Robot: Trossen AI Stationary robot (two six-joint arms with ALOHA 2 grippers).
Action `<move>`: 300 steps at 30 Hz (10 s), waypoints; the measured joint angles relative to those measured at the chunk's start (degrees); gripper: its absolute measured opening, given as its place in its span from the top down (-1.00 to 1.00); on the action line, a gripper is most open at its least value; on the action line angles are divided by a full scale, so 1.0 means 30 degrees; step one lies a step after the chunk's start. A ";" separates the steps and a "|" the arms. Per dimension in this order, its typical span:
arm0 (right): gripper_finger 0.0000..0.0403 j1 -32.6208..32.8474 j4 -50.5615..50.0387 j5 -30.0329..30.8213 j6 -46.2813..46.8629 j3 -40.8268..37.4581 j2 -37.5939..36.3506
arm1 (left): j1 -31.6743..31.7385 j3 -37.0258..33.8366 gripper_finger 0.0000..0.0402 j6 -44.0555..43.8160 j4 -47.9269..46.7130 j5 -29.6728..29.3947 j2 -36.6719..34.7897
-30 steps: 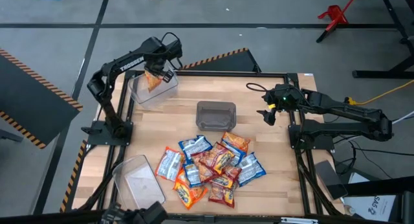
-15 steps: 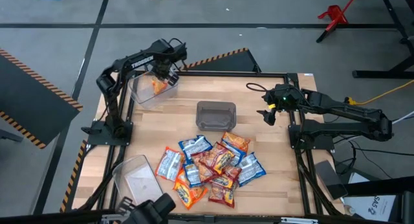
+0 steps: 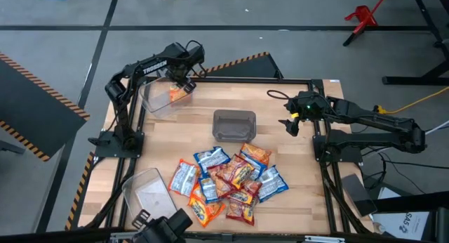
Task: Sort Maruchan noodles
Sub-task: Put the red noodle pack into the black bin
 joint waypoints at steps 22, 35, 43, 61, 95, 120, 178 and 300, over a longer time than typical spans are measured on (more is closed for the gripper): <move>-0.71 -0.0002 0.0005 -0.0144 0.0012 0.0000 0.0000 | -0.1086 0.0000 0.16 0.1700 0.0860 0.6523 -0.4907; -0.71 0.0000 0.0029 -0.0769 0.0051 0.0000 0.0007 | -0.9096 0.0029 0.16 -0.0142 0.5673 0.8085 -0.9627; -0.71 -0.0004 0.0029 -0.0830 0.0058 -0.0007 0.0007 | -1.6629 0.0015 0.16 -0.0660 0.8359 0.4755 -0.7472; -0.71 0.0000 0.0022 -0.2009 -0.0462 -0.0007 0.0007 | -2.0713 0.0000 0.16 0.1537 1.2483 0.3398 0.1787; -0.71 -0.0006 0.0042 -0.1974 -0.0443 -0.0015 0.0007 | -2.1194 0.0000 0.99 0.0640 1.0851 0.0975 0.2688; -0.71 -0.0001 0.0044 -0.1959 -0.0430 -0.0015 0.0007 | -2.0444 0.5496 1.00 0.0731 0.6258 -0.2415 0.2572; -0.71 0.0000 0.0029 -0.1953 -0.0437 -0.0015 0.0007 | -1.2910 0.1767 1.00 0.7405 1.3746 -0.1910 0.2586; -0.71 0.0000 0.3155 -0.3033 -0.1098 -0.0015 0.3789 | -1.0927 -0.1013 0.99 0.4503 2.0543 0.3771 0.5256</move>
